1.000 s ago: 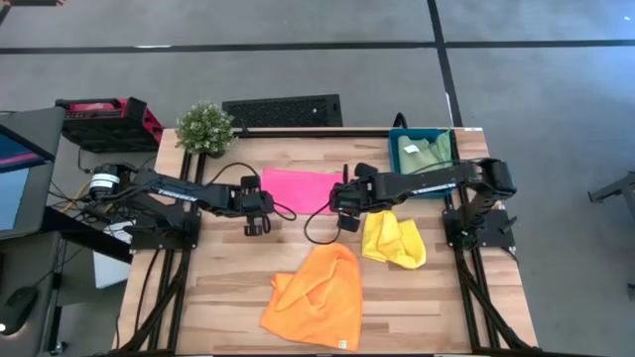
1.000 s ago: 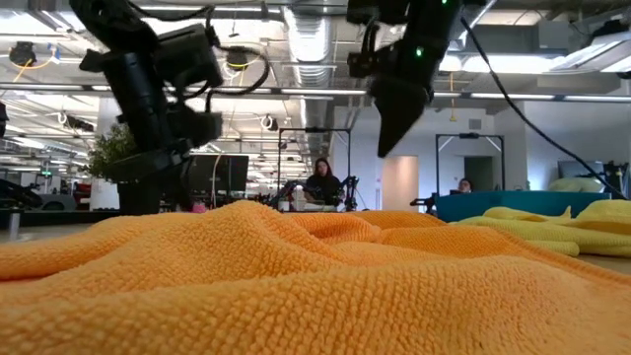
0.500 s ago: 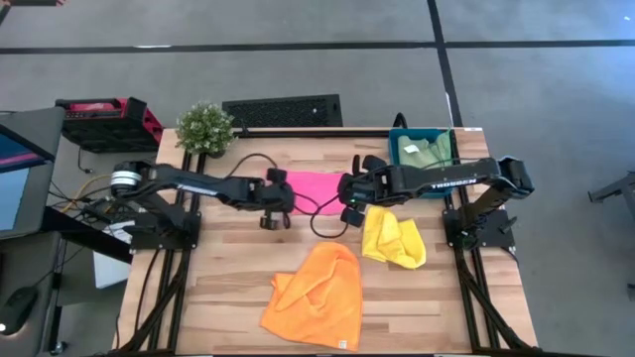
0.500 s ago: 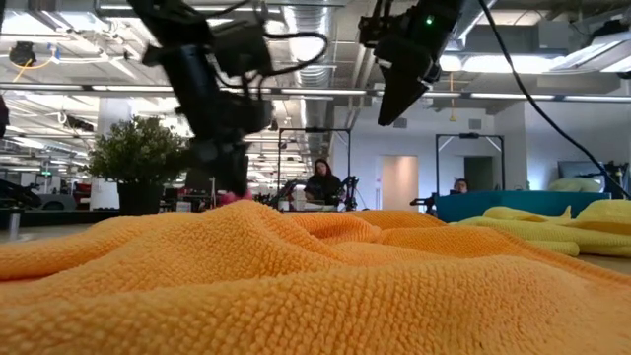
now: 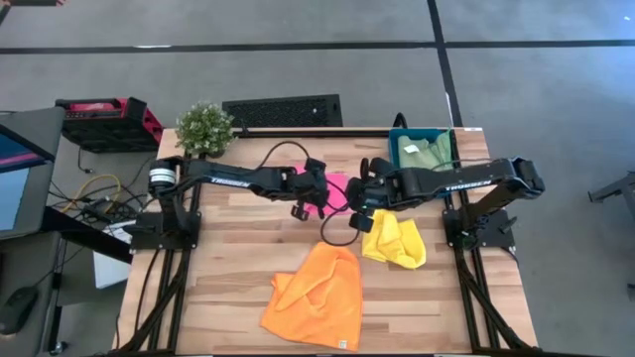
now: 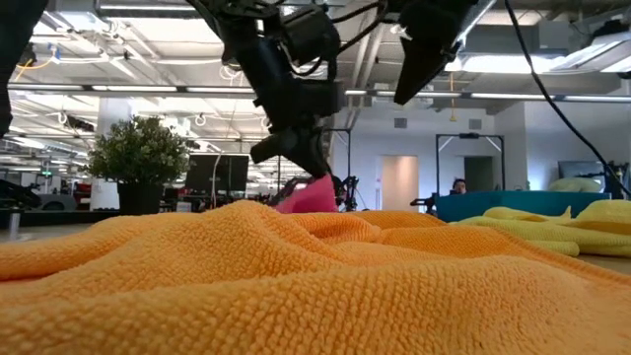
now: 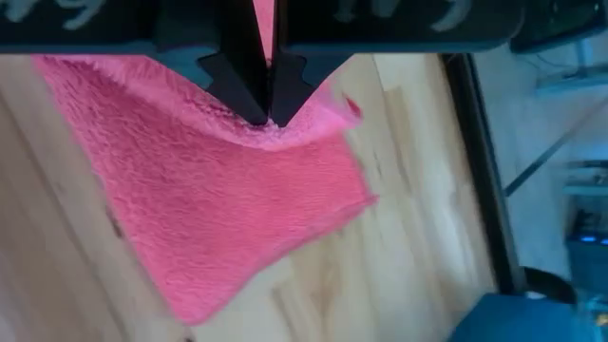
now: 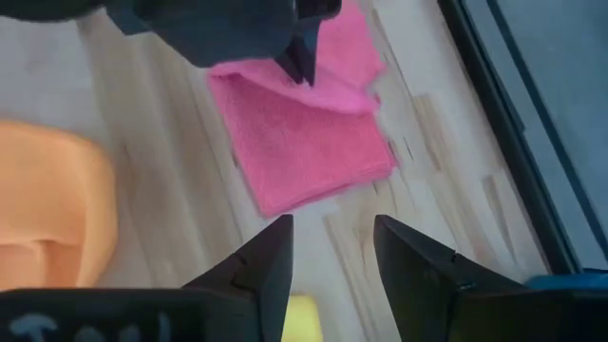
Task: Fold microfiber towels
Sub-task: Fold the pink microfiber towel, then put the pink folded microfiber towel into the bin
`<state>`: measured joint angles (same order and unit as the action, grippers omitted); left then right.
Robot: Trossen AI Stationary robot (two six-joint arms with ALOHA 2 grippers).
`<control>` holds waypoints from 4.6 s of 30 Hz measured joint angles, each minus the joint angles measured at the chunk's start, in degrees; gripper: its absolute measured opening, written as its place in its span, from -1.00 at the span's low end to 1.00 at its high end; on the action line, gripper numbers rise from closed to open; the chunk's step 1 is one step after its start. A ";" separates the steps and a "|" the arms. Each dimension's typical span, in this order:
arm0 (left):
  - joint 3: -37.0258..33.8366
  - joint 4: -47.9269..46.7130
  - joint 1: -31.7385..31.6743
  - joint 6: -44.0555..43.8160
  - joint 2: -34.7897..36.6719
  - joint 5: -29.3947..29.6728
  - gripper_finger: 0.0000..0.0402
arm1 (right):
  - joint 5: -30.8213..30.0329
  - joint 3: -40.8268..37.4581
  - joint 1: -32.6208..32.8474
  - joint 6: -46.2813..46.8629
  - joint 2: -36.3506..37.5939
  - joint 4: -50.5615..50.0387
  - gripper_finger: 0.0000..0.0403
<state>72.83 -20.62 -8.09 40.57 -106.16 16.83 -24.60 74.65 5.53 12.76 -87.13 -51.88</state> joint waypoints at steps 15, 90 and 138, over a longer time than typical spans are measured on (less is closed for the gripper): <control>6.89 2.66 0.67 2.86 -4.62 -1.62 -1.00 | -4.39 0.04 3.14 5.32 1.70 -4.65 -0.15; 6.60 -31.06 2.15 -25.82 19.35 -16.90 -0.25 | 26.35 -7.96 -29.13 15.90 -20.15 24.84 -0.28; 6.60 -32.77 2.13 -25.34 19.27 -16.89 -0.25 | 18.99 -8.09 -26.26 5.64 -23.43 27.27 -0.92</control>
<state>79.44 -53.39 -5.96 15.22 -86.89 -0.06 -5.61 66.57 -20.73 18.39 -110.56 -24.61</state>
